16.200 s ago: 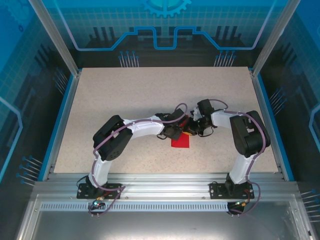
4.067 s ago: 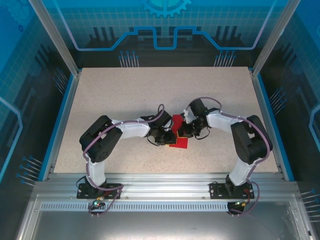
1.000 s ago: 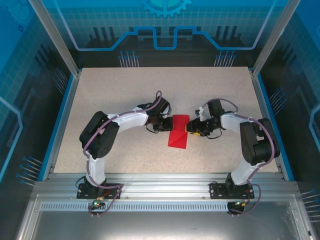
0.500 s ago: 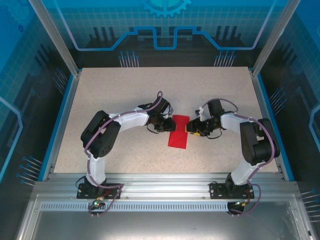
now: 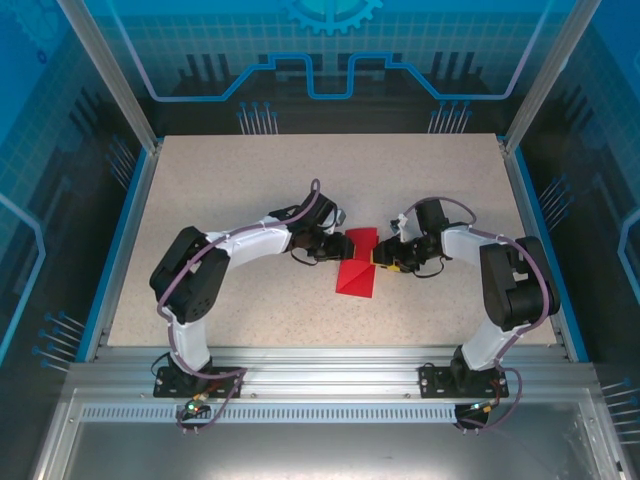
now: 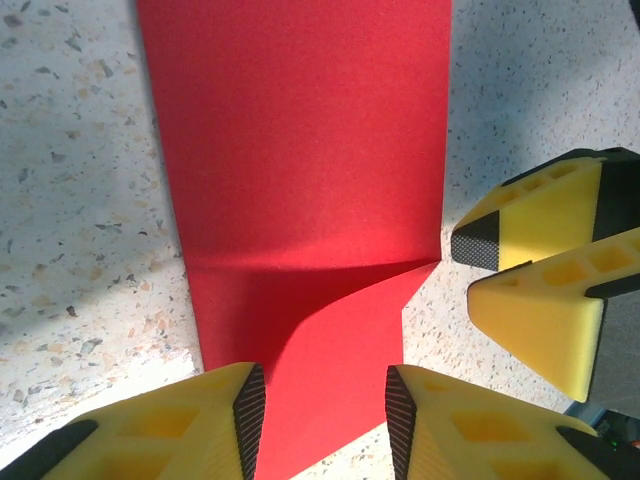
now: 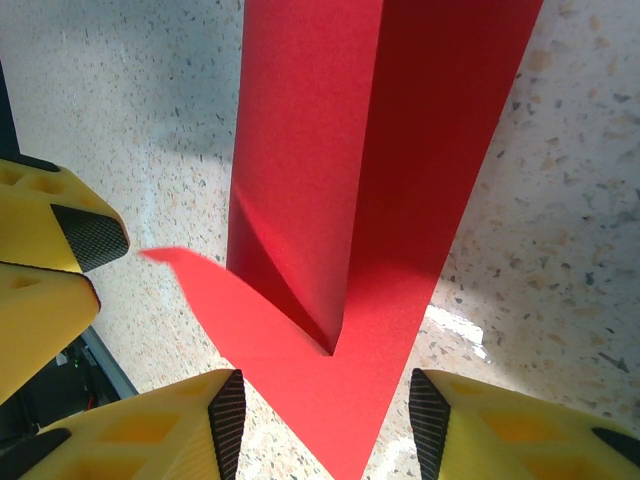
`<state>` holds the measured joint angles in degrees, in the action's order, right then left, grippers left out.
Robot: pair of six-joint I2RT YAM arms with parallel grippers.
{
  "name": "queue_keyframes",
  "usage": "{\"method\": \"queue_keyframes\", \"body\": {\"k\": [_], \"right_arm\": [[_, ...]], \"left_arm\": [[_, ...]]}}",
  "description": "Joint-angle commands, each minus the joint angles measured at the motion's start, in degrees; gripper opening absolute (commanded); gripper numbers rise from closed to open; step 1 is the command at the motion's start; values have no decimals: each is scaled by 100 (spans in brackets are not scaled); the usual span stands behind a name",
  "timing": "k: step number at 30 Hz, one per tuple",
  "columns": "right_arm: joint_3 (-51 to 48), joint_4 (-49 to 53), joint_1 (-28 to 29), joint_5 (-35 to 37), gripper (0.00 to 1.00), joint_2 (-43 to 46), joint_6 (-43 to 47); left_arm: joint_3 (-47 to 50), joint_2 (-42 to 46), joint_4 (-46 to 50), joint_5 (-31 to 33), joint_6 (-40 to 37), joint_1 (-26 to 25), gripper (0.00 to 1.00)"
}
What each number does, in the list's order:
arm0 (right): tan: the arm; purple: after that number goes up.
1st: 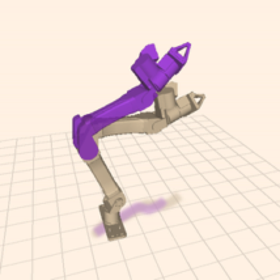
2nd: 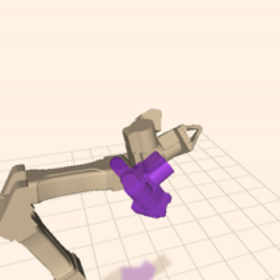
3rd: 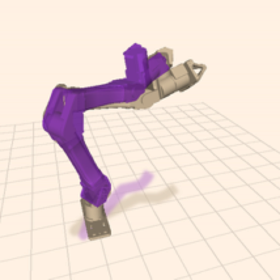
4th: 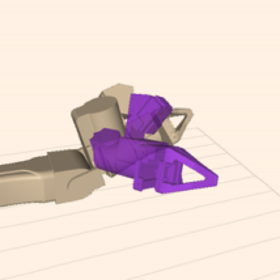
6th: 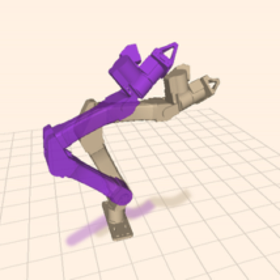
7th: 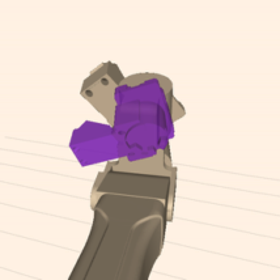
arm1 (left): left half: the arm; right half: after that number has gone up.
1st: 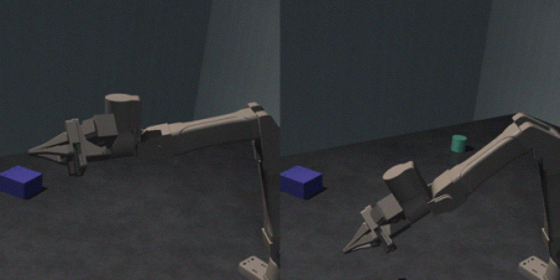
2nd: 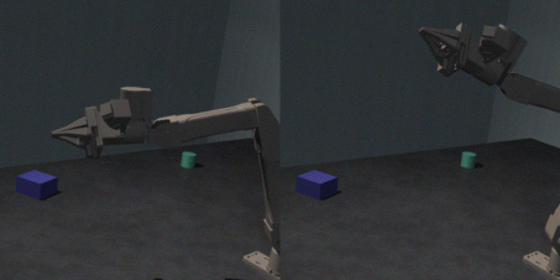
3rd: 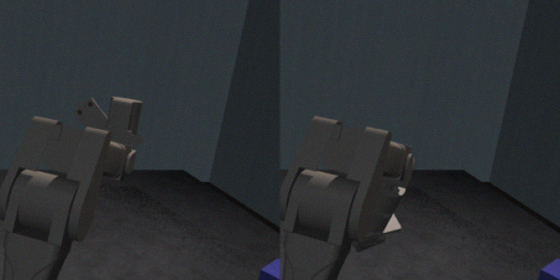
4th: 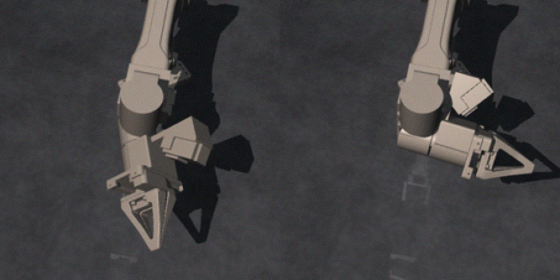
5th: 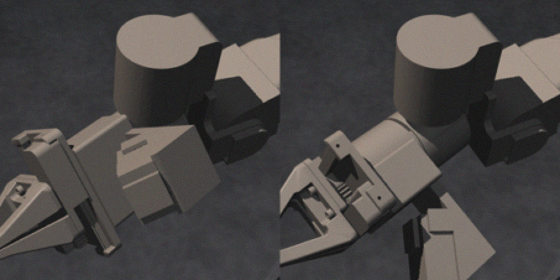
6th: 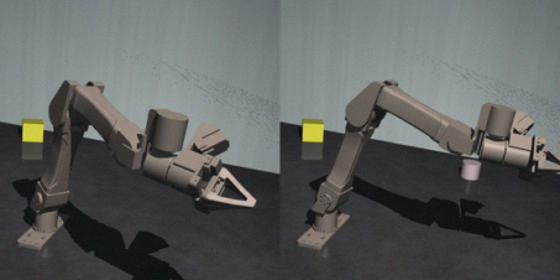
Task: Fold a paper plane with a square sheet of paper (fold left side to right side)
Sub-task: Turn over the triangle at the center of the table.
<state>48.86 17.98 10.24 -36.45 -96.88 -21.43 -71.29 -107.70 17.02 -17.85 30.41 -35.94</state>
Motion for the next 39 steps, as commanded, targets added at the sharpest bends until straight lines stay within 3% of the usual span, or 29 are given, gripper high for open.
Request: {"method": "queue_keyframes", "body": {"k": [1, 8, 15, 27, 32, 36, 39], "right_arm": [[97, 92, 49, 16, 50, 43, -1], [96, 41, 54, -46, 50, 9, -30], [105, -107, 57, -278, 50, -96, -119], [504, -307, 368, -448, 48, -591, -295], [626, -429, 508, -626, 33, -731, -447], [568, -401, 442, -667, 11, -500, -466], [486, -491, 240, -876, 7, -126, -532]], "left_arm": [[-50, -139, -23, -92, -75, 23, 42], [-295, -483, 99, -61, -141, -48, 41], [-256, -376, 226, 149, -208, -54, 18], [-228, -230, 300, 269, -235, -51, 16], [-165, -120, 328, 431, -237, -43, 21], [88, 314, 275, 556, -166, 51, 37], [440, 901, 157, 640, -29, 155, 51]]}}
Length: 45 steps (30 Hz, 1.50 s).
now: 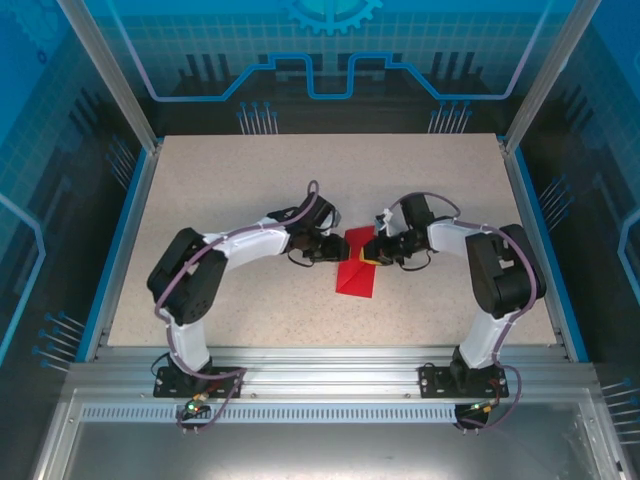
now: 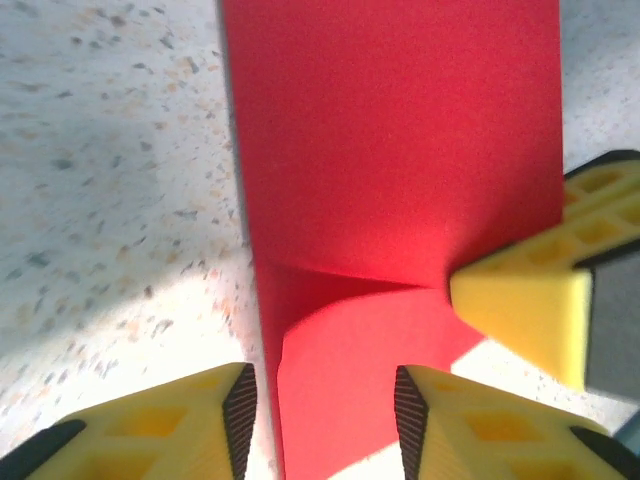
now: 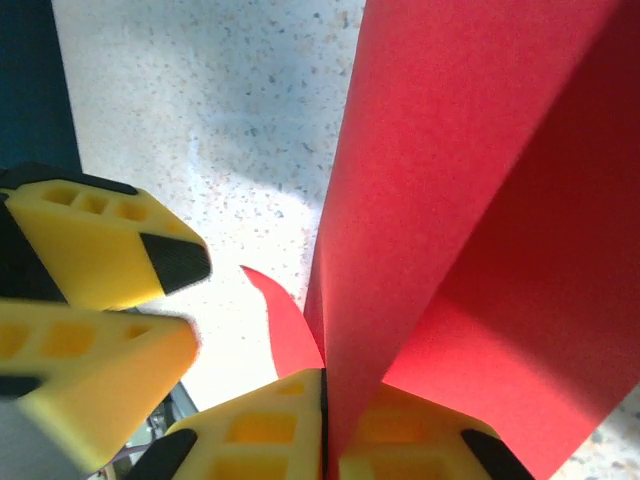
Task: Fold a paper plane with a square sheet of paper (fold left side to right side)
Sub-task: Turn over the triangle at the center of the table.
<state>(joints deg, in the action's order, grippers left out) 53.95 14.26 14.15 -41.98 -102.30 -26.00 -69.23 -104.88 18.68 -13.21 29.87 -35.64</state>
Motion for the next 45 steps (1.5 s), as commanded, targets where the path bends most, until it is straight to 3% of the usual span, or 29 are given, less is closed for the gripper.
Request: {"method": "queue_keyframes", "body": {"k": [1, 10, 20, 24, 29, 36, 45], "right_arm": [[-49, -184, -255, -444, 7, 574, -119], [278, -670, -835, -1470, 8, 1919, -725], [1099, -1079, -611, -1972, 10, 2798, -1552], [1222, -1334, -411, -2020, 11, 2915, -1897], [1267, -1417, -236, -2003, 11, 2924, -2058], [1171, -1435, -227, -2018, 12, 2936, -2155], [1008, -1377, -263, -1943, 14, 2944, -2157]], "left_arm": [[366, 864, -73, 187, 96, 160, 56], [1165, 2863, -787, -282, 1043, 389, 94], [1048, 3006, -2322, -1702, 2038, 379, 98], [1013, 2847, -2921, -2048, 2387, 360, 92], [1009, 2751, -3630, -2352, 2703, 295, 76], [1052, 2916, -3689, -2354, 2693, 281, 50], [1121, 3042, -3460, -2282, 2493, 274, 25]]}}
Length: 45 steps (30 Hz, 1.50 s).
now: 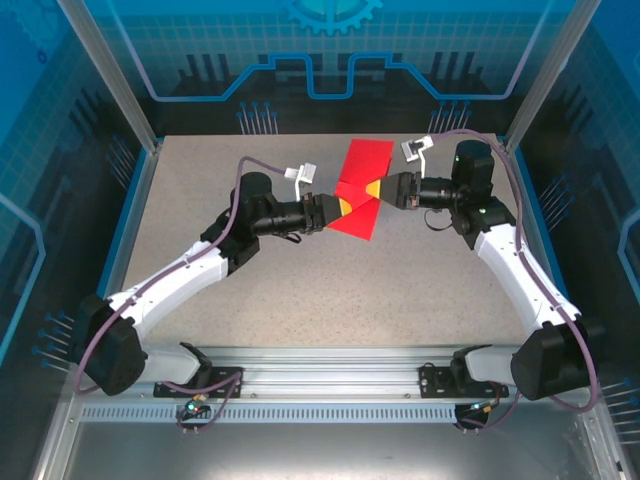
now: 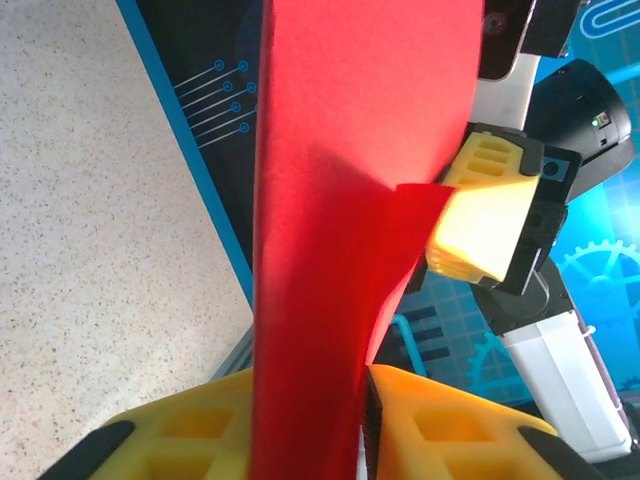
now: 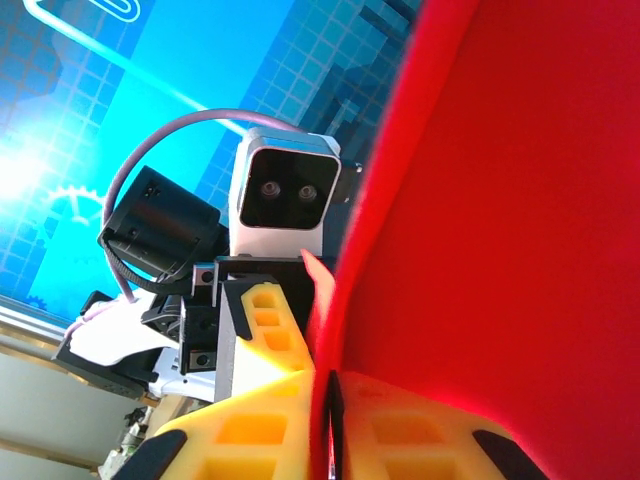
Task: Fold a paper plane with a square sheet of paper (fold left side to right side)
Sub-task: Turn over the triangle at the center of the table.
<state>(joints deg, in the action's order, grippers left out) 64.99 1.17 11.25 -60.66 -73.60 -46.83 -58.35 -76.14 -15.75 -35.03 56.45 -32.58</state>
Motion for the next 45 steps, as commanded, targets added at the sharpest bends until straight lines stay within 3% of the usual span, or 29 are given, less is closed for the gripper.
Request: {"method": "queue_keyframes", "body": {"k": [1, 7, 10, 13, 17, 21, 24, 26, 29, 32, 45], "right_arm": [[-109, -20, 30, -56, 15, 79, -40], [-33, 920, -75, 210, 31, 140, 634], [183, 2102, -229, 826, 44, 233, 1391], [318, 3231, -473, 1763, 53, 288, 1961], [311, 4420, -698, 3648, 57, 288, 2569], [-254, 4406, -954, 4471, 66, 576, 2604], [-657, 4255, -1224, 4713, 73, 943, 2415], [-834, 4221, -1365, 4887, 77, 1173, 2333], [-1006, 4220, -1534, 4995, 80, 1445, 2312], [-1094, 4251, -1611, 4988, 83, 1550, 2327], [-1287, 4269, -1728, 5038, 86, 1662, 2389]], "left_arm": [[37, 170, -23, -101, -175, -33, 23], [-21, 230, 588, 154, -587, -46, 13], [-327, 292, 1947, 941, -1392, -217, 11], [-880, 229, 3613, 2345, -2319, -690, 7], [-1987, -344, 5678, 4948, -2943, -1581, 4], [-3288, -1500, 7764, 7251, -2661, -2280, 2], [-4410, -2669, 9528, 8376, -1960, -2580, 2], [-5147, -3416, 10580, 8772, -1431, -2680, 2], [-5967, -4330, 11515, 8984, -990, -2752, 2], [-6382, -4927, 11745, 8864, -945, -2771, 2], [-6536, -6311, 10504, 7654, -1743, -2758, 8]]}}
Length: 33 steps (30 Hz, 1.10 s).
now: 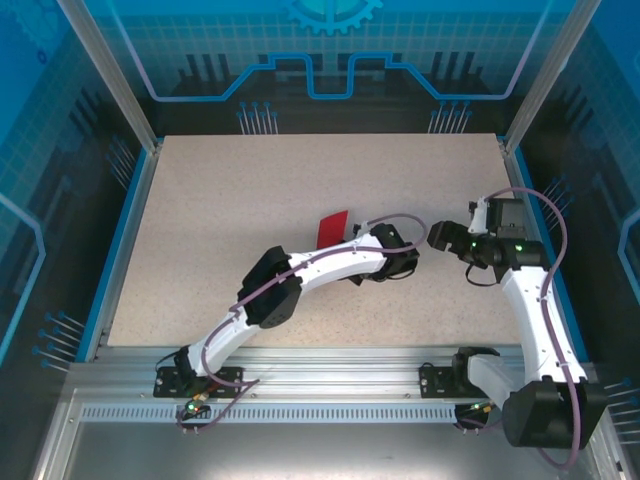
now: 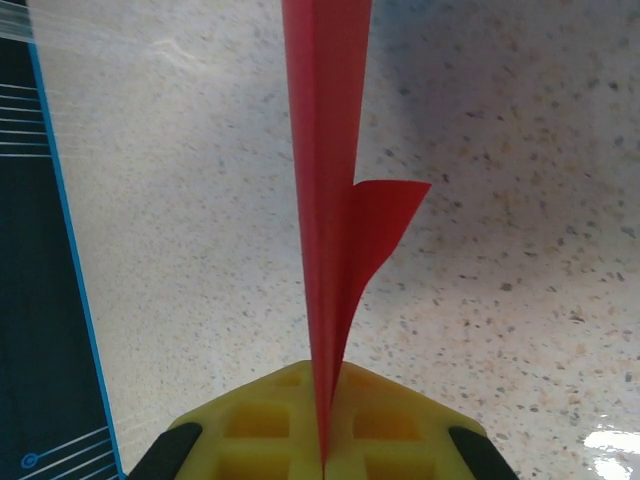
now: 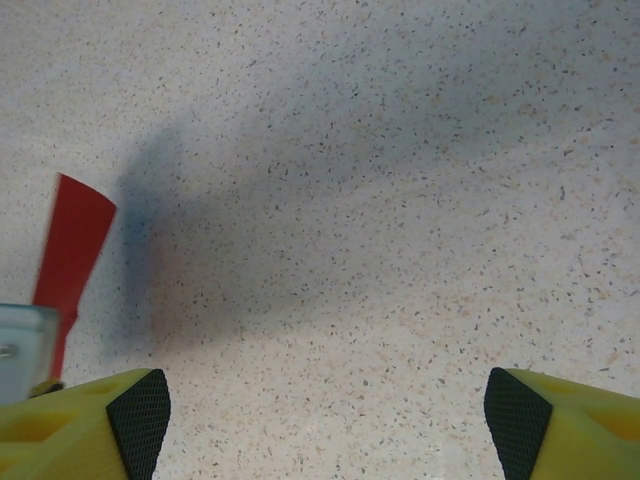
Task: Fold a paper plane with a square sheet of paper (fold left side to right side)
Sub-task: Turn over the triangle at the center of the table.
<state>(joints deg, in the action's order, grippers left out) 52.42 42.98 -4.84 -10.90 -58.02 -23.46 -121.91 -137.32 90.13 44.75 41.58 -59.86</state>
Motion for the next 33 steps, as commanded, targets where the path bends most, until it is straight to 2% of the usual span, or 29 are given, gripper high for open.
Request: {"method": "queue_keyframes", "body": {"k": [1, 5, 6, 8, 10, 14, 18, 20, 24, 28, 33], "right_arm": [[-39, 81, -122, 61, 86, 104, 48], [-92, 78, -148, 103, 87, 81, 48], [-101, 96, -149, 154, 90, 60, 55], [-67, 203, -192, 361, 98, -16, 118], [-48, 246, -323, 405, 99, -109, 224], [-31, 174, -559, -109, 99, -300, 329], [-13, 48, -545, -634, 99, -490, 386], [25, -7, -491, -893, 99, -635, 453], [201, -144, -95, -1315, 100, -1062, 476], [324, -665, 693, -1591, 98, -1518, 254], [555, -1600, 1867, -1777, 96, -2366, -217]], "left_arm": [[-177, -275, -153, -411, -308, -22, 9], [-247, -551, -374, -800, -427, 17, 12], [-289, -578, -411, -847, -444, 18, 14], [-362, -616, -517, -920, -513, 28, 23], [-485, -647, -574, -1058, -566, 61, 30], [-684, -547, -773, -1493, -750, 136, 46], [-468, 28, -1254, -2146, -950, 263, 59], [-41, 616, -1790, -2546, -1073, 352, 65], [988, 1773, -2717, -3216, -1081, 701, 69], [2177, 2877, -3529, -3566, -966, 1194, 71], [4322, 4371, -5222, -4428, -561, 2078, 77]]}}
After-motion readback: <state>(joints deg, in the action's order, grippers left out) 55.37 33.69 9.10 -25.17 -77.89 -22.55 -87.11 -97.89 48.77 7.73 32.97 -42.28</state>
